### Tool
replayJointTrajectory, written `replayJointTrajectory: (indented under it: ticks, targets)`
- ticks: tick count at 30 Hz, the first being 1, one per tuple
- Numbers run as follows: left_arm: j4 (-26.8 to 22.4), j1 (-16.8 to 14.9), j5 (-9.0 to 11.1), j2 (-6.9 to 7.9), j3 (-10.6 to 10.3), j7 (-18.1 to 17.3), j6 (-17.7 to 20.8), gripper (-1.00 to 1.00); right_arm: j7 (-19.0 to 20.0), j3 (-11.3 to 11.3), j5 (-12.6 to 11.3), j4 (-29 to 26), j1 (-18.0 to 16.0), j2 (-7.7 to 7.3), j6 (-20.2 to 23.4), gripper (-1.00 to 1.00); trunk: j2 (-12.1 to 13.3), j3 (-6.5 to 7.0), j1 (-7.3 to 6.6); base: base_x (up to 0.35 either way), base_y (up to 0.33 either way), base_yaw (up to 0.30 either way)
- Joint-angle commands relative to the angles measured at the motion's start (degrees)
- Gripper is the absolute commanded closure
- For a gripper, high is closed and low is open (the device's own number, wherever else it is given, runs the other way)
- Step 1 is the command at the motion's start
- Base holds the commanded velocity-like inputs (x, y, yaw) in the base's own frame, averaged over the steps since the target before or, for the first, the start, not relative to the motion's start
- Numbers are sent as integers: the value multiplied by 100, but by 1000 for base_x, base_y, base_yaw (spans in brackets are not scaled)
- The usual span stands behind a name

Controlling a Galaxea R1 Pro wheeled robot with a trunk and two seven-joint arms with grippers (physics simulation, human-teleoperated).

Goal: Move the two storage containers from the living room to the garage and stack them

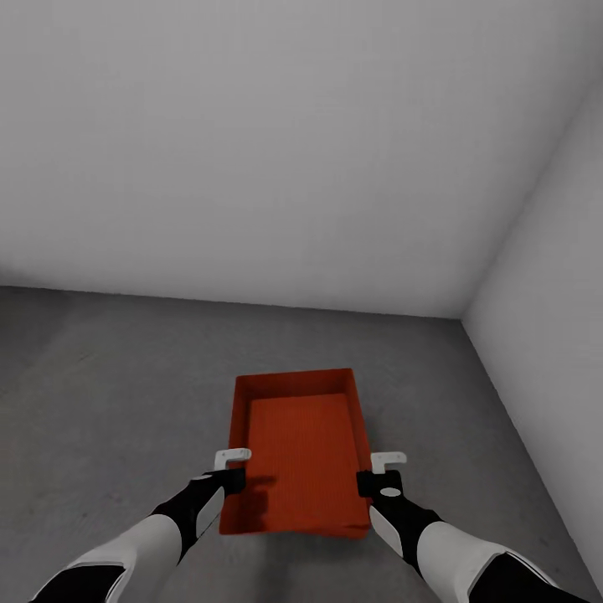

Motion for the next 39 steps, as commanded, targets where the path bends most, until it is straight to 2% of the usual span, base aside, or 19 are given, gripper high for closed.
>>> replayJointTrajectory:
  ticks: [1,7,14,39]
  targets:
    - [109,6,-267,1,-361,8,31,100,-14,-203,-11,-9,-11,-67,-19,100,-3,-4,1,87,316,0]
    - [110,6,-267,1,-361,12,25,100,-14,-203,-11,-10,-11,-69,-20,100,-3,-4,1,82,261,0]
    - [110,6,-267,1,-361,16,14,100,-20,-203,-13,-10,-11,-67,-14,100,-3,-4,1,14,38,-43]
    - [110,6,-267,1,-361,17,13,100,-23,-203,-11,-9,-11,-67,-15,100,-3,-4,1,0,1,-210]
